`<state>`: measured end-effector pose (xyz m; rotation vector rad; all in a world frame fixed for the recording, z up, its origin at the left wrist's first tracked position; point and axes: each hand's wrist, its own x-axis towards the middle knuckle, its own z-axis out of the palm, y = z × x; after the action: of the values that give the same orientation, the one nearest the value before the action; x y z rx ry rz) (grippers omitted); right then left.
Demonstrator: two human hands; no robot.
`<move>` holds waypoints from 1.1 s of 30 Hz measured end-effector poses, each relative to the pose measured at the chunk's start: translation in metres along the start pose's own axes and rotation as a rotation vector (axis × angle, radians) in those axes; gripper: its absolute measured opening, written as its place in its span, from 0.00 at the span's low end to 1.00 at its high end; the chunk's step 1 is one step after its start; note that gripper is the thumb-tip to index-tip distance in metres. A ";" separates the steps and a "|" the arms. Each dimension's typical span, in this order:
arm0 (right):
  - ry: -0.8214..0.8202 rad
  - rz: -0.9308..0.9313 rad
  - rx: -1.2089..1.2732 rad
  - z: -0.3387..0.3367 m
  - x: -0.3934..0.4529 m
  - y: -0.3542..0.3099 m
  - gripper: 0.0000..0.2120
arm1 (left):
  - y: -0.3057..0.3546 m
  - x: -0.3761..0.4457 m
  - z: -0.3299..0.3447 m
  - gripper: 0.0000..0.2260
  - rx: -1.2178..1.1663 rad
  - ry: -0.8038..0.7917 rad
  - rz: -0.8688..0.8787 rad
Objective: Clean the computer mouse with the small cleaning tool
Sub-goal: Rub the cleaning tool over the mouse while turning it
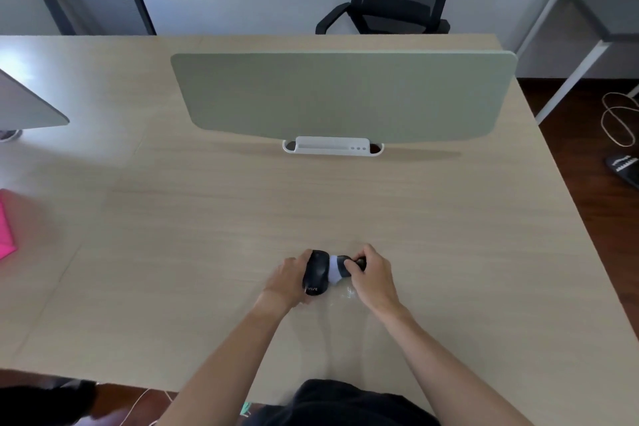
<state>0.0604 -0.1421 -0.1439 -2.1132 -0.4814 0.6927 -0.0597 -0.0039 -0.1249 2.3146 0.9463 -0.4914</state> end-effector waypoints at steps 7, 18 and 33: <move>-0.051 0.001 -0.103 0.009 -0.004 0.000 0.06 | 0.004 0.005 0.000 0.34 0.030 -0.042 -0.018; -0.090 -0.011 -0.002 0.013 -0.019 -0.003 0.08 | -0.003 0.012 -0.005 0.31 0.354 -0.031 0.196; -0.082 -0.112 -0.084 0.017 -0.023 -0.011 0.14 | 0.004 0.017 -0.008 0.26 0.385 -0.012 0.217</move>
<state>0.0313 -0.1387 -0.1366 -2.1234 -0.6793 0.7078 -0.0448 0.0078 -0.1261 2.7147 0.6238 -0.6395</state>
